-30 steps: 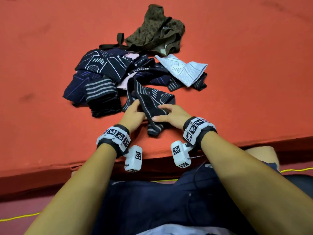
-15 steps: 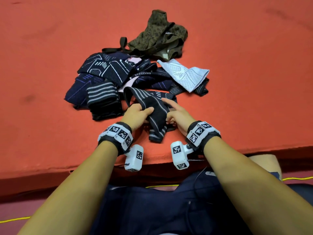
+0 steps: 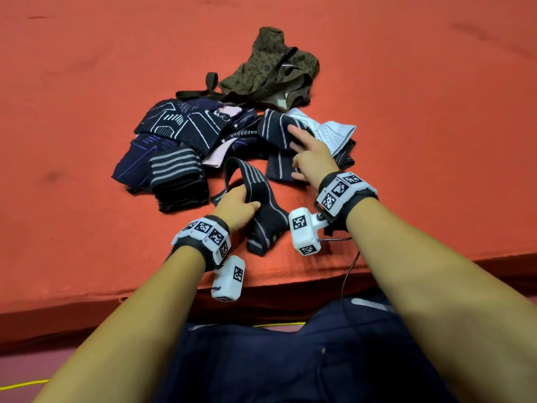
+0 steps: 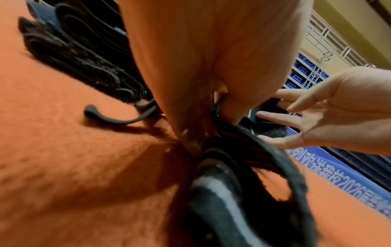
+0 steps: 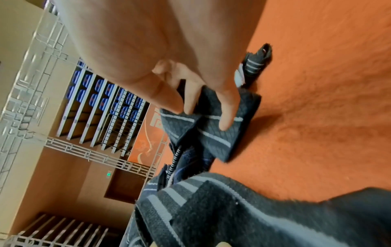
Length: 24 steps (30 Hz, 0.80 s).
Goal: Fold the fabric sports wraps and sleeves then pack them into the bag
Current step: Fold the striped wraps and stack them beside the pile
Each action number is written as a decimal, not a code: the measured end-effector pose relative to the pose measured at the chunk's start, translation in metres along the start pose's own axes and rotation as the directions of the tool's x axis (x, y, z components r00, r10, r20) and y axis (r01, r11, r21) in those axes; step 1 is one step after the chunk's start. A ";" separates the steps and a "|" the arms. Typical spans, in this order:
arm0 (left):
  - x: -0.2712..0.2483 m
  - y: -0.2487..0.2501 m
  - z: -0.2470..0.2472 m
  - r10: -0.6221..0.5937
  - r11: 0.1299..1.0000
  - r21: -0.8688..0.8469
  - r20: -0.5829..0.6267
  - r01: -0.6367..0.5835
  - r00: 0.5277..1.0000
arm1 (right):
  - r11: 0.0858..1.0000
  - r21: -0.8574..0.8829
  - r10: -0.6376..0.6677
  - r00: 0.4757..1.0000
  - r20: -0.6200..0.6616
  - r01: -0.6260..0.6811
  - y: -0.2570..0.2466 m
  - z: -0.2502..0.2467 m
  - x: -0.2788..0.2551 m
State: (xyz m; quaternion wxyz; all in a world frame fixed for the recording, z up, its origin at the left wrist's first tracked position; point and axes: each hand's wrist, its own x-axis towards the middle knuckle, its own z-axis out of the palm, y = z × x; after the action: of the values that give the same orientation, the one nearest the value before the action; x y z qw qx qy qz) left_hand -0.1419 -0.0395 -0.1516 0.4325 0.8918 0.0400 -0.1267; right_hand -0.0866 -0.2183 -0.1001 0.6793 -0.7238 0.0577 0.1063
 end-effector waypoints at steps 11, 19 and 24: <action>-0.010 0.032 0.001 0.054 0.999 -0.014 0.126 -0.053 0.991 | 0.977 -0.104 0.206 0.940 0.273 -0.184 0.025 0.006 -0.019; -0.013 0.015 -0.002 0.031 0.997 -0.080 0.229 -0.013 0.973 | 0.964 0.184 0.197 0.980 -0.020 -0.190 0.041 -0.018 -0.008; -0.021 0.017 0.001 0.030 1.000 -0.009 0.373 -0.029 0.927 | 0.969 0.170 0.212 0.953 -0.215 -0.177 0.051 -0.028 -0.008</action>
State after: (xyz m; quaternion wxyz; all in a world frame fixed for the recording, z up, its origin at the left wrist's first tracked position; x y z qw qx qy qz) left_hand -0.1589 -0.0503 -0.1339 0.4357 0.8512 -0.0561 -0.2873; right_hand -0.1039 -0.2503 -0.1466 0.7061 -0.6695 0.2153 0.0832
